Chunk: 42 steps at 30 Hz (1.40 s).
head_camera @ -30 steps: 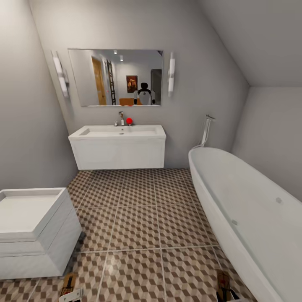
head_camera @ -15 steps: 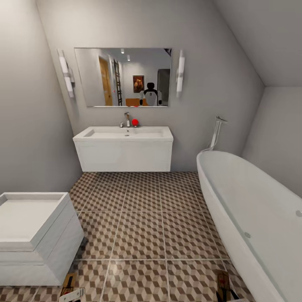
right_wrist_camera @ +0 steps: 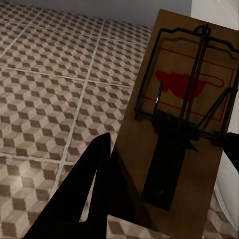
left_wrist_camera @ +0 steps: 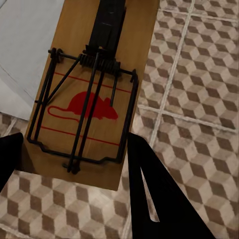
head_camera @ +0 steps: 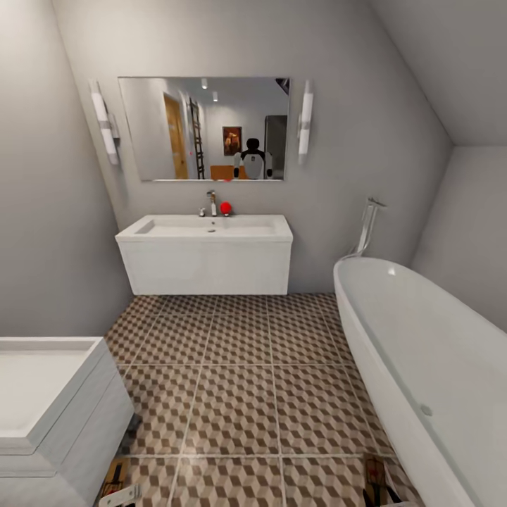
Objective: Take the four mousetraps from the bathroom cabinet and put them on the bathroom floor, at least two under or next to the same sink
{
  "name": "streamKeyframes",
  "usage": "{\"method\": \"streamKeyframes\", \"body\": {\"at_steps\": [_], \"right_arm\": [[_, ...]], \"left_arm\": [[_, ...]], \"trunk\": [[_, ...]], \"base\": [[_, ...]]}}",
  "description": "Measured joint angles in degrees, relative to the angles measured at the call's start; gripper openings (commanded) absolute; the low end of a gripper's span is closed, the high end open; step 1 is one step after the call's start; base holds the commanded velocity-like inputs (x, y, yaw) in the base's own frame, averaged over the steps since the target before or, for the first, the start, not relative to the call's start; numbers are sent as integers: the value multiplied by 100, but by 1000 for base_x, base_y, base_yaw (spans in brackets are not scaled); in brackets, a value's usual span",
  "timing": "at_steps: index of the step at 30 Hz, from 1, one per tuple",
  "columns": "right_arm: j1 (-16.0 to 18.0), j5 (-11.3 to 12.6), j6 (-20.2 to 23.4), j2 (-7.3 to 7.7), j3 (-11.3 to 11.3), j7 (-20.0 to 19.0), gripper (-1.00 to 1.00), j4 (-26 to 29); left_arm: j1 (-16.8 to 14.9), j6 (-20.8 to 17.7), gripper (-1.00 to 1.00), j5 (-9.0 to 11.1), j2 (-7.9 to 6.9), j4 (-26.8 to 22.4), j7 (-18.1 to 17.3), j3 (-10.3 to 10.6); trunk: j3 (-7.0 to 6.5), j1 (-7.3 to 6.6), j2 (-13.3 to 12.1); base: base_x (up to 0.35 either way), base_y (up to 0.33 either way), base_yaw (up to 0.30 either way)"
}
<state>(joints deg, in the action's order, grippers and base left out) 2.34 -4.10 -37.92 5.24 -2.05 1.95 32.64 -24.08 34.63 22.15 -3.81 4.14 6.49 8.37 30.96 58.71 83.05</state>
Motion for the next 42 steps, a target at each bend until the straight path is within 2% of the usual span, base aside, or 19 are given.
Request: {"method": "streamKeyframes", "body": {"at_steps": [42], "right_arm": [[0,-1,0,0,-4,0,-100,0]], "left_arm": [[0,0,-100,0,0,-1,0,0]], "trunk": [[0,0,0]], "base": [[231,0,0]]}}
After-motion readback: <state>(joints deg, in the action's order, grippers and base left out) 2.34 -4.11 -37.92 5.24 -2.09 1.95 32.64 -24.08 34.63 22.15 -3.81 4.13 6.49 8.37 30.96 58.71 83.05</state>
